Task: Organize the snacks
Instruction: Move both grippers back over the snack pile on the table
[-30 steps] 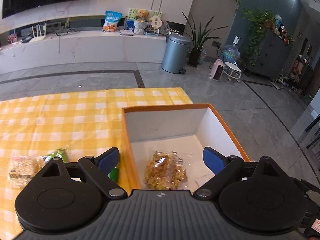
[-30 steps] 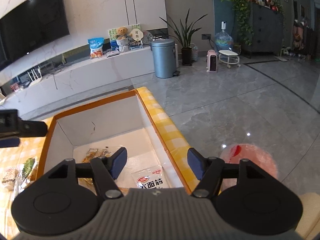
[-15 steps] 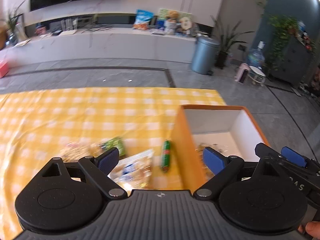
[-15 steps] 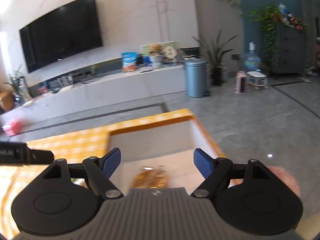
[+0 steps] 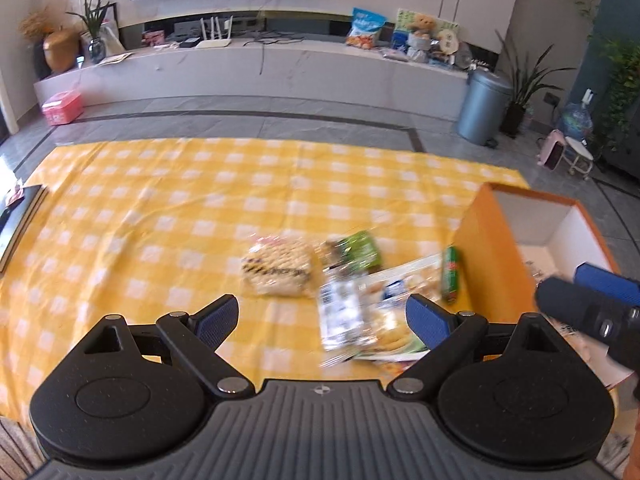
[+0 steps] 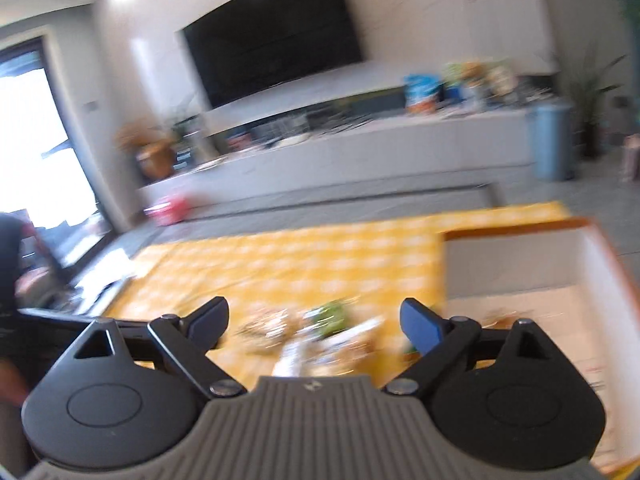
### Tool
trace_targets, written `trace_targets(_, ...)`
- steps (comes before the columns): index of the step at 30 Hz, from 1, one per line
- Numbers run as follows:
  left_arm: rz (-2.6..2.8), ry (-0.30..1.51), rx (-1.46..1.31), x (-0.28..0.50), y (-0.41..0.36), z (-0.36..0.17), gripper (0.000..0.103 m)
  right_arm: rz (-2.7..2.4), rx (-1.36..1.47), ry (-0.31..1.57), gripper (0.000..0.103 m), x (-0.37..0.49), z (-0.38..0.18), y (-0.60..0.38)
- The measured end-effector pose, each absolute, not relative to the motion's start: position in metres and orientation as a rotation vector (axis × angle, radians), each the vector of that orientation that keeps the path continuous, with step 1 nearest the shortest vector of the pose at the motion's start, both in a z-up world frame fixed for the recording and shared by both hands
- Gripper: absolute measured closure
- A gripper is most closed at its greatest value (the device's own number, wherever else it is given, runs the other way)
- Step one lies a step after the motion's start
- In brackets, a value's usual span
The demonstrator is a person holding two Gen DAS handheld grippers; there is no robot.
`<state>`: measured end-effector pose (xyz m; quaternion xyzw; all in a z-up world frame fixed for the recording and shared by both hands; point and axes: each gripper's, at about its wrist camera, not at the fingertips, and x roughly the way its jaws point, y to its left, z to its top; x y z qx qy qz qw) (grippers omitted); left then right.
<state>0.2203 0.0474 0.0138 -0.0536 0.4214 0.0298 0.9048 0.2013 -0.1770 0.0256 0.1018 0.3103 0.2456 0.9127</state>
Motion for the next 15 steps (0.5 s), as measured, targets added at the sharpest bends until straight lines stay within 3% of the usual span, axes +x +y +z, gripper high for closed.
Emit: trace_targets(15, 0.018, 0.992, -0.161, 0.218, 0.096, -0.064, 0.0, 0.399, 0.153, 0.844, 0.016, 0.236, -0.038, -0.123)
